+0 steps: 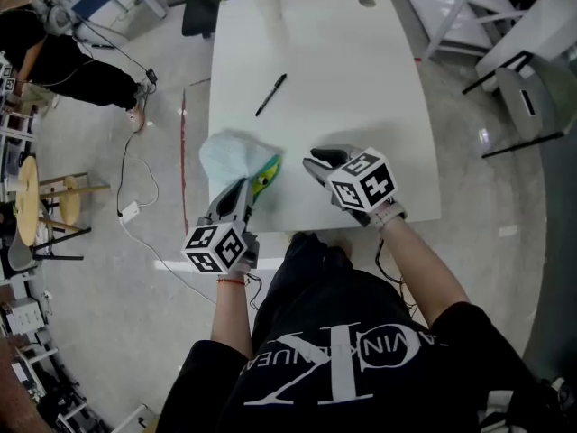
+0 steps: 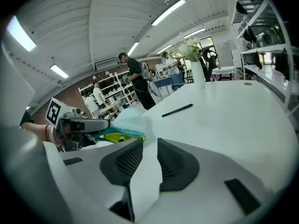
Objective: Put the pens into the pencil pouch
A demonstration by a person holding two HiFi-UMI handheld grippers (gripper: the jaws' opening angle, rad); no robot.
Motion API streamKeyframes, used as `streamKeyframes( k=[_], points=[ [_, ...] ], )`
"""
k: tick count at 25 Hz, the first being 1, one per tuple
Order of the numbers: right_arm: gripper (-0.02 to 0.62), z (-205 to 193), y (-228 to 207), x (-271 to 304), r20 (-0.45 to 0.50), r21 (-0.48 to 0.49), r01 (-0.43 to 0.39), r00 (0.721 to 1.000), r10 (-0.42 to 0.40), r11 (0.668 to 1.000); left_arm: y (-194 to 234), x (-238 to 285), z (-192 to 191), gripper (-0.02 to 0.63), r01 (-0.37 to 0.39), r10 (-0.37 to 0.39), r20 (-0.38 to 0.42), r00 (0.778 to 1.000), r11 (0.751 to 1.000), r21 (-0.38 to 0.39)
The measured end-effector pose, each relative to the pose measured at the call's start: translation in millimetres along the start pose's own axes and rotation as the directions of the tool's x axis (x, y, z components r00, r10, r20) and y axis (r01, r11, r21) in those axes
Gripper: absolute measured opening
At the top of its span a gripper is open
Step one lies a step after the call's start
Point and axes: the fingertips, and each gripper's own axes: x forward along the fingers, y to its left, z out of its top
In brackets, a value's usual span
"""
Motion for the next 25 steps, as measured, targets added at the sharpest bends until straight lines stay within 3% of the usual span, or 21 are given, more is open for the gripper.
streamKeyframes(
  k=[6, 11, 18, 25],
  points=[
    [0.110, 44, -49, 26, -0.063, -0.212, 0.028, 0.997, -0.042, 0.977, 17, 16, 15, 0.011, 0.008, -0.008, 0.008, 1.000, 1.000, -0.007],
    [0.117, 83, -68, 56, -0.096, -0.317, 0.012, 0.994, -0.045, 0.948, 31, 22, 27, 0.011, 0.038, -0.037, -0.017, 0.999, 0.999, 0.037],
    [0.154, 104, -82, 100, -0.255, -0.554, -0.098, 0.965, -0.057, 0.827, 44, 31, 32, 0.011, 0.088, -0.083, -0.063, 0.995, 0.992, 0.085],
    [0.187, 108, -116, 129, -0.407, -0.648, -0.196, 0.906, -0.117, 0.736, 45, 46, 36, 0.011, 0.162, -0.155, -0.096, 0.983, 0.984, 0.077]
  ],
)
